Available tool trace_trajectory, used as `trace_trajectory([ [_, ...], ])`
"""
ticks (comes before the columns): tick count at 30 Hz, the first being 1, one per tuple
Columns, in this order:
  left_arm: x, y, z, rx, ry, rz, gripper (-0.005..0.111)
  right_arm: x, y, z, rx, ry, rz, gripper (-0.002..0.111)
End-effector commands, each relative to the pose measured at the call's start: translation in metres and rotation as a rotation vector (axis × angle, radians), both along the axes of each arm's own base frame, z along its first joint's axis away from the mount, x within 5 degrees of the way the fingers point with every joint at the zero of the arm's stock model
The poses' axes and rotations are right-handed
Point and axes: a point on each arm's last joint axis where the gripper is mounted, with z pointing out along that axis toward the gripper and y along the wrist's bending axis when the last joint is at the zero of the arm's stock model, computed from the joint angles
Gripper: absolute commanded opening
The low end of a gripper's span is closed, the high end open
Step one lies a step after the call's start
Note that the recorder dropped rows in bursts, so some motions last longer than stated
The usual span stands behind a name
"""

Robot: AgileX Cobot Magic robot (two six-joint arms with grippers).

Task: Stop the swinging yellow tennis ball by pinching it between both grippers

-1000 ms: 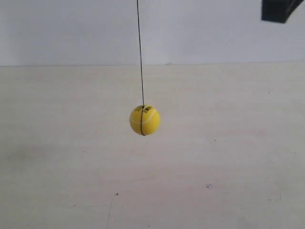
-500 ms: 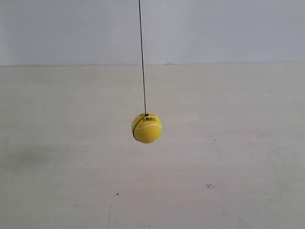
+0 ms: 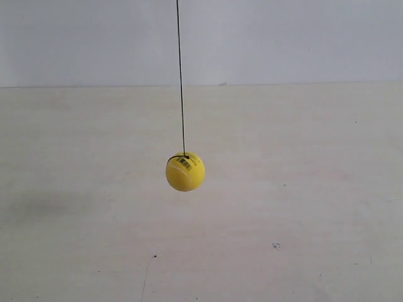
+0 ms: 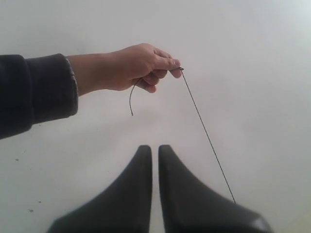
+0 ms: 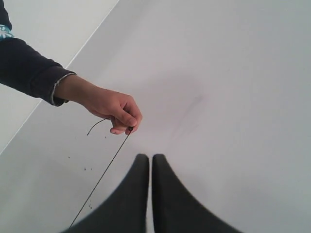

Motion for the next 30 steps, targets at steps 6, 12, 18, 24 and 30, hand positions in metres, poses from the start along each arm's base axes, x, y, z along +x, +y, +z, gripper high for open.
trace_trajectory([
  [6, 0.000, -0.002, -0.003, -0.007, 0.010, -0.034, 0.005, 0.001, 0.000, -0.002, 0.064, 0.062, 0.052, 0.000],
  [12, 0.000, -0.002, -0.003, -0.007, 0.010, -0.034, 0.005, 0.001, 0.000, -0.002, 0.068, 0.066, 0.056, 0.000],
  [18, 0.000, -0.002, -0.003, -0.007, 0.010, -0.034, 0.005, 0.001, -0.001, -0.002, 0.067, 0.065, 0.065, 0.000],
  [24, 0.000, -0.002, -0.003, -0.007, 0.010, -0.034, 0.005, 0.006, -0.009, 0.001, 0.156, 0.066, -0.008, 0.000],
  [30, 0.000, -0.002, -0.003, -0.006, 0.010, -0.036, 0.005, 0.029, -0.028, -0.014, 0.406, 0.105, -0.117, 0.000],
])
